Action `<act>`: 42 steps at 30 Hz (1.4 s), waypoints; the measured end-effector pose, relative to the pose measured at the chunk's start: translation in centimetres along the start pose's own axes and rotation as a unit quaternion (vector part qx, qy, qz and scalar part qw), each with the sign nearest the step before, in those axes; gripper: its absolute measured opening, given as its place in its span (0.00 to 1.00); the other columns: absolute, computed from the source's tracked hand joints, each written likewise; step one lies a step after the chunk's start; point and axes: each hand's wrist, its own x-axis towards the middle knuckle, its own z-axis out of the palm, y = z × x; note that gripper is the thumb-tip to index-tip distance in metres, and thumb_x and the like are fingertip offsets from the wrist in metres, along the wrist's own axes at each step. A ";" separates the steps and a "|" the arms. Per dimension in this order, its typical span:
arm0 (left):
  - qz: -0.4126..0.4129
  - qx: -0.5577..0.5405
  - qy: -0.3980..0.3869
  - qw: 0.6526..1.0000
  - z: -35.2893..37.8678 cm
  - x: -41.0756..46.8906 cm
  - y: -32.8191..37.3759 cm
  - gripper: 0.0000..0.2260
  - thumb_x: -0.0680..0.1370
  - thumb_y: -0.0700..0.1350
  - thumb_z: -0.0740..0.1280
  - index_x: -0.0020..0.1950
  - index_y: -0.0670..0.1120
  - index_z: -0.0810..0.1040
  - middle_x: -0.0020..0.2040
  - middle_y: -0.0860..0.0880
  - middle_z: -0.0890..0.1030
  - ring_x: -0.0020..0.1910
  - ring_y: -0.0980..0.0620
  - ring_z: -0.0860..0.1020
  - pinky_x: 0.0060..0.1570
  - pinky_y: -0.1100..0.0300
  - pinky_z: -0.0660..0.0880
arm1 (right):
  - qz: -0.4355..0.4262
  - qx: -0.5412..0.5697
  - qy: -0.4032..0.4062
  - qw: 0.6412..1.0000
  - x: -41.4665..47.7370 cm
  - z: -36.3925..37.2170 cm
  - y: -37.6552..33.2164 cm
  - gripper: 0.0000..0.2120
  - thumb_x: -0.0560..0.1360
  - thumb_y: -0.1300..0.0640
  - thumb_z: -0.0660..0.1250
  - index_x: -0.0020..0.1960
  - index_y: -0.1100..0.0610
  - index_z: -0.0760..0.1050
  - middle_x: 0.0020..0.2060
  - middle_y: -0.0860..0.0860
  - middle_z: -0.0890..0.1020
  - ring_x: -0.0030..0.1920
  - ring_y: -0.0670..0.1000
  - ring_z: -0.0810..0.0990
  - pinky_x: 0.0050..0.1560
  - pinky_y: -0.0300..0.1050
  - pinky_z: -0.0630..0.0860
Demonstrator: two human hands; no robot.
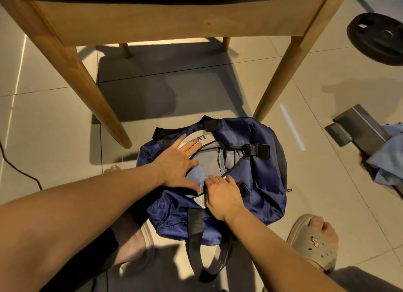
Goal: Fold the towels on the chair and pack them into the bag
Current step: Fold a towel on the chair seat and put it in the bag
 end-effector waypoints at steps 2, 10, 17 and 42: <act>0.004 0.015 -0.002 1.000 0.2 -0.3 0.3 0.47 0.70 0.83 0.47 0.78 0.55 0.69 0.83 0.38 0.48 0.83 0.40 0.42 0.77 0.37 0.34 | 0.006 0.006 0.000 1.000 0.4 -0.2 0.1 0.22 0.81 0.52 0.59 0.73 0.57 0.70 0.72 0.54 0.73 0.72 0.56 0.71 0.75 0.56 0.57; 0.042 0.025 0.030 0.998 0.7 -0.4 -0.4 0.32 0.74 0.75 0.56 0.69 0.59 0.78 0.83 0.38 0.53 0.82 0.36 0.46 0.76 0.34 0.34 | -0.011 0.006 0.042 0.999 0.0 1.5 0.7 0.20 0.79 0.54 0.61 0.69 0.57 0.76 0.73 0.56 0.75 0.72 0.57 0.73 0.75 0.61 0.61; 0.018 0.040 0.041 0.998 0.1 -0.1 -2.6 0.29 0.75 0.74 0.60 0.69 0.61 0.77 0.83 0.41 0.53 0.83 0.39 0.47 0.77 0.35 0.37 | -0.008 -0.023 0.030 0.999 -0.5 2.1 0.6 0.20 0.75 0.52 0.67 0.65 0.56 0.80 0.70 0.56 0.77 0.69 0.57 0.76 0.72 0.64 0.67; 0.024 0.055 -0.032 0.998 0.4 -1.0 -2.9 0.39 0.76 0.76 0.55 0.82 0.60 0.55 0.84 0.41 0.42 0.82 0.40 0.38 0.77 0.36 0.35 | -0.008 0.012 0.027 1.000 -0.6 1.6 0.1 0.30 0.81 0.46 0.42 0.71 0.55 0.74 0.76 0.54 0.70 0.76 0.56 0.67 0.77 0.61 0.55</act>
